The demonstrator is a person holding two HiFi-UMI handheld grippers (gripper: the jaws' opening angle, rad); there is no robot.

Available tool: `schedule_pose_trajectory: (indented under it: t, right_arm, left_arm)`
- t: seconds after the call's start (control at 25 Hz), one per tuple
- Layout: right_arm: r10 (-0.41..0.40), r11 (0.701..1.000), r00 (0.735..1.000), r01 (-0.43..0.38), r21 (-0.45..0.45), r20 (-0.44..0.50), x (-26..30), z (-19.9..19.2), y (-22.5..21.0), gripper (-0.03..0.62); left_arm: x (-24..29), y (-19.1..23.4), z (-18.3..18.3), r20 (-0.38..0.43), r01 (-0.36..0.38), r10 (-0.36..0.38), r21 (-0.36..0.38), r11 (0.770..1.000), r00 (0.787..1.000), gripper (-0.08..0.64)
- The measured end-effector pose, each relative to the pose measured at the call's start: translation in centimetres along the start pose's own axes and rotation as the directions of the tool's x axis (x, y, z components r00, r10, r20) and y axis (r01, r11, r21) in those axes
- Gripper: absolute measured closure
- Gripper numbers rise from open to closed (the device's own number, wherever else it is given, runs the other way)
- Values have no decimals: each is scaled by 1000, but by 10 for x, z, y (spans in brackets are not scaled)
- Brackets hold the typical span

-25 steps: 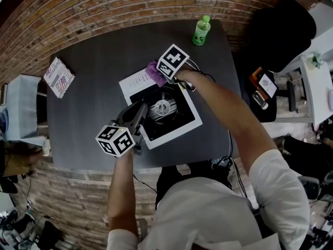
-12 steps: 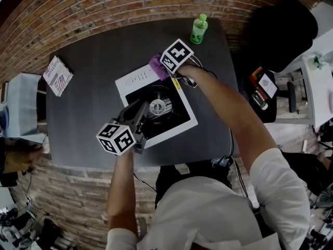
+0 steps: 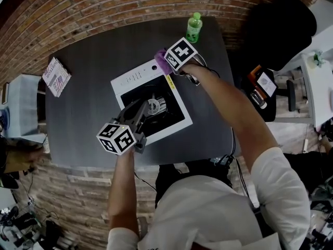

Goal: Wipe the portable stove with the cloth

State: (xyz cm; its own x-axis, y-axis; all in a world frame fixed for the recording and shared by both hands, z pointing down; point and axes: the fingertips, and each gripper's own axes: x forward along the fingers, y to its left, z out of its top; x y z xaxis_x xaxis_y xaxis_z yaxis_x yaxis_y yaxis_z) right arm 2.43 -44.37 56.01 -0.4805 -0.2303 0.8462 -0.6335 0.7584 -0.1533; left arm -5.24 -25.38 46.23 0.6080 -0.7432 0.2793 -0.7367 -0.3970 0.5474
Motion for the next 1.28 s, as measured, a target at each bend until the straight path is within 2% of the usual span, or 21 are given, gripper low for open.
schedule_pose_trajectory:
  t: [0.24,0.36,0.52,0.6,0.72,0.88,1.12,1.28]
  right_arm:
    - [-123,990,992,124,-70,12,-27,-17,-36,508]
    - [-124,984,991,129,-127,47,-39,-18,-34,508]
    - [-124,949,989,142,-283,82,-49,-24,-17,508]
    - [-116,907,988,149,-394,105,-51,-29,-2,506]
    - [-122,822,983,176,-542,134,-53,-41,16,506]
    - [-141,733,981,193,-652,133,-51,-64,34,506]
    - [-175,632,974,223,-742,143,-47,-69,57,506]
    - [-207,613,968,241,-753,141,-36,-64,71,506]
  left_arm:
    - [8,-15,-4,1,1,-1,9,1000,1000,505]
    - [11,-23,-5,3,-2,2,13,1000,1000,505]
    - [12,-36,-7,6,-9,9,22,1000,1000,505]
    - [10,-43,-11,7,-16,16,23,1000,1000,505]
    - [8,-52,-15,6,-21,20,35,999,1000,505]
    - [0,-65,-22,0,-20,20,40,999,1000,505]
    - [-15,-77,-30,-14,-2,3,46,999,1000,505]
    - [-29,-77,-37,-21,-1,2,49,999,1000,505]
